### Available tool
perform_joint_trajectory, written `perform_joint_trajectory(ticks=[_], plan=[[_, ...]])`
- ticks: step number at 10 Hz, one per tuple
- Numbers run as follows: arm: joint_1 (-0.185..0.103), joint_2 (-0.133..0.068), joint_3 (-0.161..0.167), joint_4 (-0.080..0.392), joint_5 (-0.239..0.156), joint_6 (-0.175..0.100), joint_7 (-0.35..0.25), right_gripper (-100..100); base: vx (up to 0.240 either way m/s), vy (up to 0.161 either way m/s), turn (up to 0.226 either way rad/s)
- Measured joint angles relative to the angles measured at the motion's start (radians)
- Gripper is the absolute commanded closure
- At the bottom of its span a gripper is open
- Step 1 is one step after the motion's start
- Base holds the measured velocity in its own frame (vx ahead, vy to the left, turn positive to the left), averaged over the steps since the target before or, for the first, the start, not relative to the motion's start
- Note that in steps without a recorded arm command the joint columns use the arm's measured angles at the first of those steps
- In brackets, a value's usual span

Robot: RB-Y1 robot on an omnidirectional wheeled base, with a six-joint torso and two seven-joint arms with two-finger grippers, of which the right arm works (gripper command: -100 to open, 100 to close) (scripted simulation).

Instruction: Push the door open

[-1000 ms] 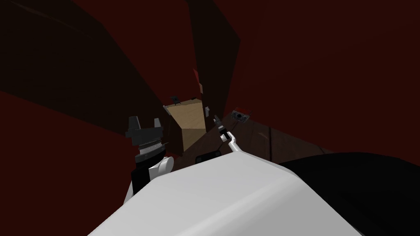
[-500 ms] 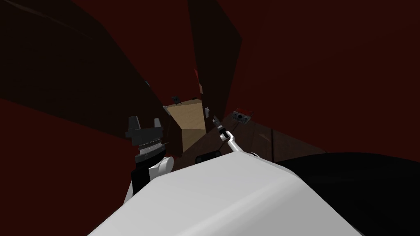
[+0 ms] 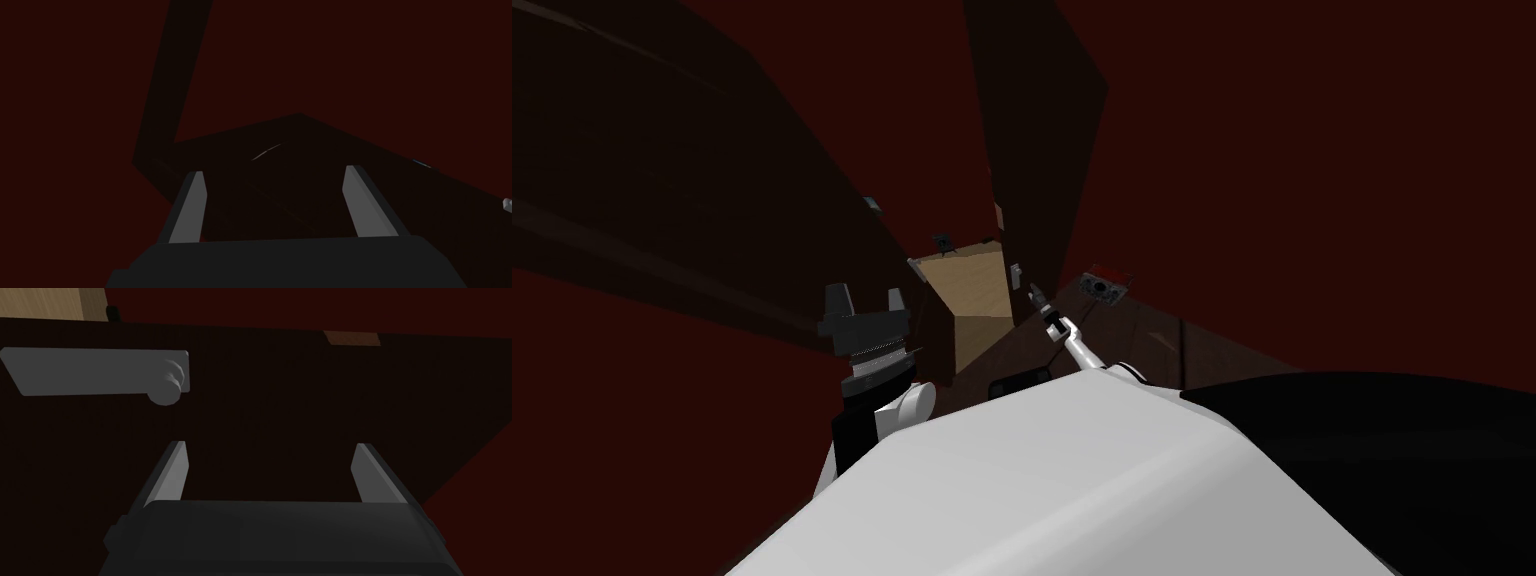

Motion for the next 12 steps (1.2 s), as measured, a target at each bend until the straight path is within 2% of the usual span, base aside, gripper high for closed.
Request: perform_joint_trajectory(ticks=[3, 7, 10, 12], plan=[[-0.054, -0.006, 0.007, 0.082, 0.016, 0.0, -0.033, -100, 0.061, -0.073, 0.046], [-0.101, -0.013, 0.015, 0.155, 0.03, 0.008, -0.069, -100, 0.054, -0.057, 0.033], [-0.16, -0.017, 0.016, 0.254, 0.042, -0.004, -0.095, -100, 0.077, -0.072, 0.048], [-0.193, -0.023, 0.021, 0.305, 0.052, -0.001, -0.12, -100, 0.075, -0.082, 0.048]])
